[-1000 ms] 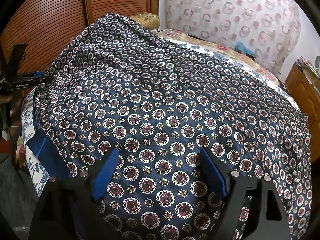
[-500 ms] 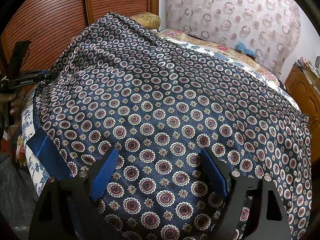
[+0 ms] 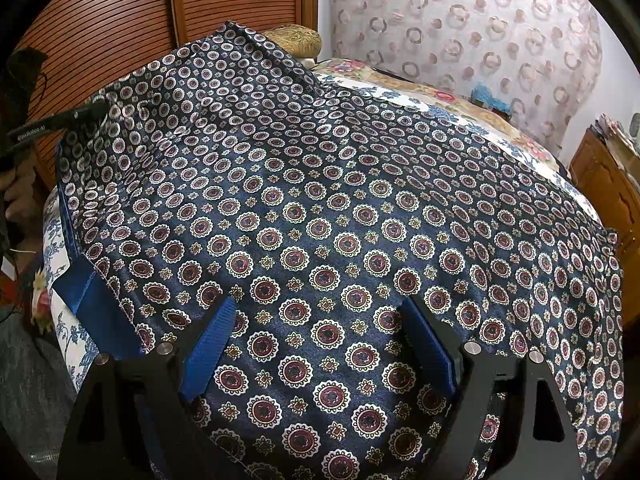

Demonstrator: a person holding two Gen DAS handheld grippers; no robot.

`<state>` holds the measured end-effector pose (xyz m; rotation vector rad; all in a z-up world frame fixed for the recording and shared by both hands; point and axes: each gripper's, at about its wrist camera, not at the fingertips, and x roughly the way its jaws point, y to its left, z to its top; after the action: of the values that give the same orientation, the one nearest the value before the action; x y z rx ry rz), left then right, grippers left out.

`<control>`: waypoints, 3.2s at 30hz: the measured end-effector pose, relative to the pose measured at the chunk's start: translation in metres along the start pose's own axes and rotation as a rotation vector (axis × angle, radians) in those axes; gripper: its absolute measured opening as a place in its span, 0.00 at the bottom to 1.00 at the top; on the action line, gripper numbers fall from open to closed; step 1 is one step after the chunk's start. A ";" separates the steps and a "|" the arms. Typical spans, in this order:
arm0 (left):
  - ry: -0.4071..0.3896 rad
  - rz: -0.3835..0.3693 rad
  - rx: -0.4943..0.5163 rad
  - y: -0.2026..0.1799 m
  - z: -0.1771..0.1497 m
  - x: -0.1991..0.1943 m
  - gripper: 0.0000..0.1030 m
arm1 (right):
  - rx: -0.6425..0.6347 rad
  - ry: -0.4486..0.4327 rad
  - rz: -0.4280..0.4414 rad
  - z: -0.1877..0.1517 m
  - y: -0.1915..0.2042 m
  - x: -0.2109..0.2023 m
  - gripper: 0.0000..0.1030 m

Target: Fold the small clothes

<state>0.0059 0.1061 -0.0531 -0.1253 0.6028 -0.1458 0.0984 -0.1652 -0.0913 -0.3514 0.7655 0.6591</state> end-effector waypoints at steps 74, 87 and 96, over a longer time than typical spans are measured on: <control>0.106 -0.290 0.316 -0.193 0.053 0.078 0.64 | 0.286 -0.121 -0.217 -0.050 -0.109 -0.076 0.71; 0.126 -0.289 0.308 -0.189 0.041 0.083 0.64 | 0.303 -0.051 -0.189 -0.057 -0.121 -0.047 0.52; 0.130 -0.291 0.307 -0.191 0.037 0.083 0.64 | 0.272 -0.057 -0.144 -0.055 -0.110 -0.045 0.17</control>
<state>0.0755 -0.0926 -0.0386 0.0963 0.6829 -0.5290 0.1185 -0.2946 -0.0891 -0.1367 0.7568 0.4215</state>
